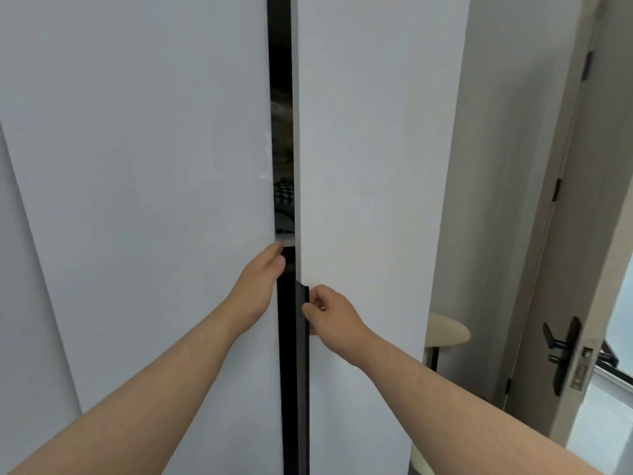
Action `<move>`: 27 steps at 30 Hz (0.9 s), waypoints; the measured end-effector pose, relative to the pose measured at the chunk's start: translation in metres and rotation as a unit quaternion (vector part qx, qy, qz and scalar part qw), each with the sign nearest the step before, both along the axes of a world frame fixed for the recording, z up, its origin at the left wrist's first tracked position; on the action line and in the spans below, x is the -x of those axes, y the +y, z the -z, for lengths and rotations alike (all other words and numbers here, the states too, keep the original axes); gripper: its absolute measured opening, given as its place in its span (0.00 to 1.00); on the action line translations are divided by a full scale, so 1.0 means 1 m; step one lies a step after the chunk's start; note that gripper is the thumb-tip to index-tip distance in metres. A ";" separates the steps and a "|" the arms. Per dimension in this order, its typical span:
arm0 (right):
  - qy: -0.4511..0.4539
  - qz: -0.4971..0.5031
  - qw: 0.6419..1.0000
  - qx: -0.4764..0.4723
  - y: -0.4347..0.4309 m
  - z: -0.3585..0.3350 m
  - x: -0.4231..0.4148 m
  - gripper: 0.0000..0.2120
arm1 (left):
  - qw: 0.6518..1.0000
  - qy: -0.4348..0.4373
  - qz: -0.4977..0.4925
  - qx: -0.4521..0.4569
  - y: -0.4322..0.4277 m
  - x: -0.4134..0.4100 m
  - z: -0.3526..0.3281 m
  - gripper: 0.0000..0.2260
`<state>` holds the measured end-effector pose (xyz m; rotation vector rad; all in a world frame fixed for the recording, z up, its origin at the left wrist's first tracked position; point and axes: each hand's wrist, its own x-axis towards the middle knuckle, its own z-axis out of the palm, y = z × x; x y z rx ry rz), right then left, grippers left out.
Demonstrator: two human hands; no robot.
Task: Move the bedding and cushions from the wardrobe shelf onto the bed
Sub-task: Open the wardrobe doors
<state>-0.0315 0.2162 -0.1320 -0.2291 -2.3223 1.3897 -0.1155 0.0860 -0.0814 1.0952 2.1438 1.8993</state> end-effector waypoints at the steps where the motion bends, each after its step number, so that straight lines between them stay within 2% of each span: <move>1: -0.003 -0.007 1.000 0.008 0.002 0.001 -0.012 0.07 | 0.997 -0.040 0.023 -0.056 0.003 -0.016 -0.014 0.21; 3: -0.011 -0.023 0.999 0.025 0.006 -0.002 -0.040 0.09 | 0.985 -0.088 0.069 -0.131 0.008 -0.046 -0.047 0.21; 5: -0.016 -0.030 0.999 0.038 0.008 -0.007 -0.071 0.10 | 0.978 -0.085 0.112 -0.155 0.012 -0.075 -0.073 0.24; 9: -0.030 -0.012 0.999 0.039 0.017 -0.013 -0.124 0.12 | 0.975 -0.066 0.172 -0.122 0.022 -0.124 -0.092 0.26; 14: -0.030 0.021 0.997 0.062 0.040 -0.015 -0.188 0.13 | 0.958 -0.098 0.241 -0.116 0.040 -0.180 -0.094 0.28; 18: -0.035 0.069 0.996 0.040 0.067 -0.016 -0.226 0.16 | 0.953 -0.111 0.263 -0.104 0.068 -0.222 -0.098 0.29; 27: -0.047 0.170 0.984 0.013 0.147 -0.014 -0.290 0.14 | 0.955 -0.101 0.273 -0.061 0.153 -0.300 -0.100 0.28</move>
